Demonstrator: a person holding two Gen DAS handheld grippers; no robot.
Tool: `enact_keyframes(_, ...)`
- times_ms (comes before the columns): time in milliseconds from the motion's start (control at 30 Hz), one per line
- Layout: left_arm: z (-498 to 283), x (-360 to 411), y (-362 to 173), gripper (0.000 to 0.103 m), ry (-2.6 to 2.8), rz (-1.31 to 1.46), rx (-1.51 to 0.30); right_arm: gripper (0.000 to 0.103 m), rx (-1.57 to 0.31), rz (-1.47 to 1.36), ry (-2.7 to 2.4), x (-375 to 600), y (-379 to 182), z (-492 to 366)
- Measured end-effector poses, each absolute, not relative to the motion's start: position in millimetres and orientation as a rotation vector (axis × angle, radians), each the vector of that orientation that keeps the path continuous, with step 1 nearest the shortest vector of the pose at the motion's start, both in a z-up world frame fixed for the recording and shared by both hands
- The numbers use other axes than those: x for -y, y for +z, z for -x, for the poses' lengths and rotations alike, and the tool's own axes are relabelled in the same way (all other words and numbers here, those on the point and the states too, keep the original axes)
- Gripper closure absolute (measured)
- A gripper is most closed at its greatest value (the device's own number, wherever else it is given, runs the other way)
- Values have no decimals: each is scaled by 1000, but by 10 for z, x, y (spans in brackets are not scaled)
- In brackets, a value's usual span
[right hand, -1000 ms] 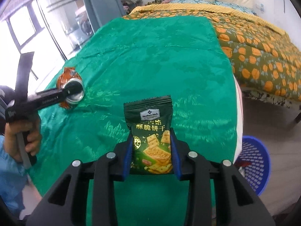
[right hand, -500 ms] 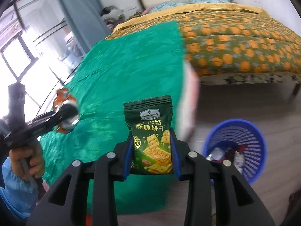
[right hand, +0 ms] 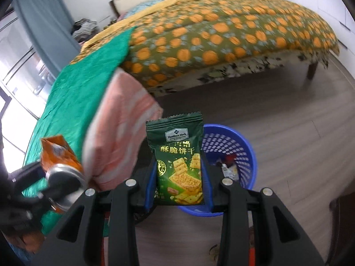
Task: Collect trash
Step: 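Carry both items over the blue wastebasket and open both grippers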
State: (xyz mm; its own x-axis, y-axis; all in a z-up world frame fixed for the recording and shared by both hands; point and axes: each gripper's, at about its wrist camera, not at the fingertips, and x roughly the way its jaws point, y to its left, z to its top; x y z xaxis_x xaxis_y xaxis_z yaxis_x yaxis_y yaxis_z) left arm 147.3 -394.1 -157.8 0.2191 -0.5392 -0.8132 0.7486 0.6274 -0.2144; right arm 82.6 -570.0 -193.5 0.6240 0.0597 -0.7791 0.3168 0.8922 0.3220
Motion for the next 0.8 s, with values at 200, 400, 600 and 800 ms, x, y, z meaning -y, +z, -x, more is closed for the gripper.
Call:
enact_keyframes(200, -1600, 4557, -2082, 52, -894, -276, -1102, 69, -927, -545, -174, 6113, -2295, -876)
enact_keyframes(400, -1763, 4853, -2468, 51, -863, -305, -1160, 69, -965, -658, -164, 6379, -2638, -995)
enact_keyframes(600, -1939, 4995, -2835, 47, -807, -356, -1194, 68, -975, -772, -168, 6598, -2979, -1141)
enact_keyframes(800, -2097, 5072, -3028, 24, -753, -367, -1217, 24, -991, -876, -172, 6792, -3299, -1245)
